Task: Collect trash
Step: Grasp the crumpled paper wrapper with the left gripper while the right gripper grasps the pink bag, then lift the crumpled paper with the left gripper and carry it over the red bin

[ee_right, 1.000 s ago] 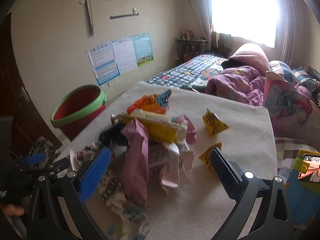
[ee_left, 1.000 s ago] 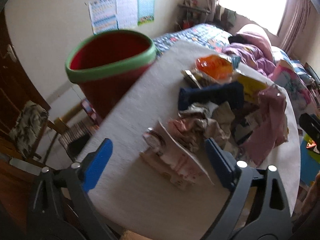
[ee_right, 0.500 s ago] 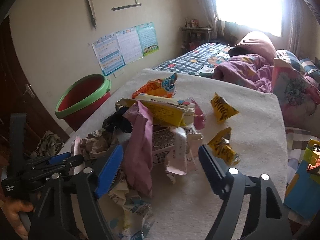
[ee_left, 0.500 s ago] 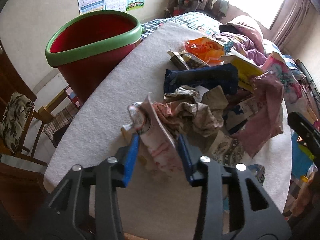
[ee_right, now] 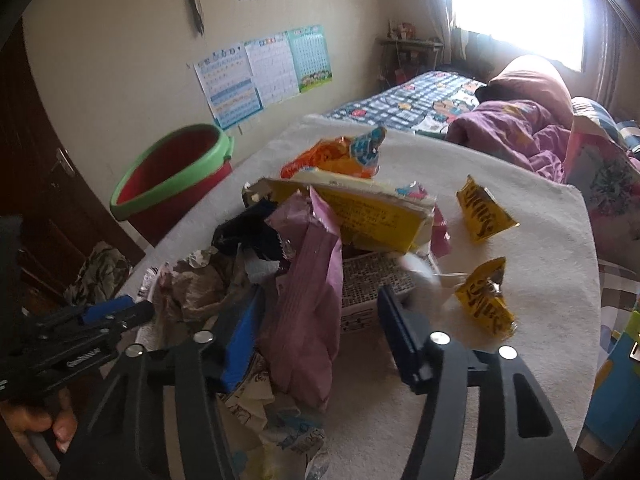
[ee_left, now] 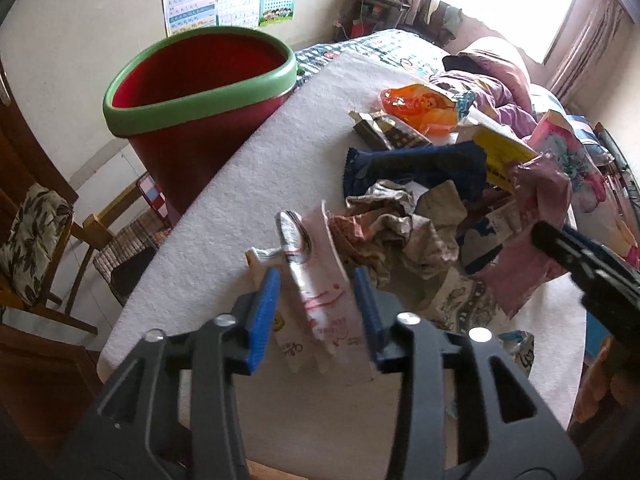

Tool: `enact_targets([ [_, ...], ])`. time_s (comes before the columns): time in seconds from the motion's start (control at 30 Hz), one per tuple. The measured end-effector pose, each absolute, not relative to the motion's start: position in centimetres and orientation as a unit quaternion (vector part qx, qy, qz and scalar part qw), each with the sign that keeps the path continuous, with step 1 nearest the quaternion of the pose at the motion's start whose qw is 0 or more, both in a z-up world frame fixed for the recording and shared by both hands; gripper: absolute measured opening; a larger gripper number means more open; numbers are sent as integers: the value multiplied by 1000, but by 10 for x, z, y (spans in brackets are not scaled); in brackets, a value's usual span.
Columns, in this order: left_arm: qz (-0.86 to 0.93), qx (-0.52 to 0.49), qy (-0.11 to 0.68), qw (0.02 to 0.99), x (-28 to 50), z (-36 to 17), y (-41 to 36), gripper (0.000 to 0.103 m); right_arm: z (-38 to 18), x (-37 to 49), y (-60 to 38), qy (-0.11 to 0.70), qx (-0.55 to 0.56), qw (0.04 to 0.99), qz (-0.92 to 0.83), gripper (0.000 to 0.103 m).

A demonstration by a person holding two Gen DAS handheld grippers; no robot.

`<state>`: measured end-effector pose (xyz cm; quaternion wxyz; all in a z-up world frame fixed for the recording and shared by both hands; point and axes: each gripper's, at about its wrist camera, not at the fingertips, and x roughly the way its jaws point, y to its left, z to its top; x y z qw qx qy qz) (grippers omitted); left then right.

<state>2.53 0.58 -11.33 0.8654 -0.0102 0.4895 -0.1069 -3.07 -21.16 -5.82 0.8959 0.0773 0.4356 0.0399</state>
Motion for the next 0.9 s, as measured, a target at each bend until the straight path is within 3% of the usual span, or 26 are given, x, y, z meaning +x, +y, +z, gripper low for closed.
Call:
enact_targets([
  [0.03, -107, -6, 484, 868, 25, -111, 5, 49, -60, -31, -213, 439, 85, 893, 44, 31],
  [0.13, -110, 12, 468, 877, 22, -104, 2, 50, -58, -35, -218, 430, 105, 895, 48, 27],
  [0.4, -162, 59, 438, 882, 27, -90, -30, 56, -38, -43, -223, 399, 105, 909, 50, 27],
  [0.57, -186, 86, 472, 858, 47, -108, -53, 68, -28, -50, -226, 388, 105, 914, 48, 27],
  [0.63, -185, 81, 482, 853, 52, -112, -55, 80, -25, -53, -229, 384, 105, 916, 43, 27],
  [0.9, -181, 53, 510, 839, 72, -123, -58, 83, -23, -57, -238, 383, 113, 916, 31, 27],
])
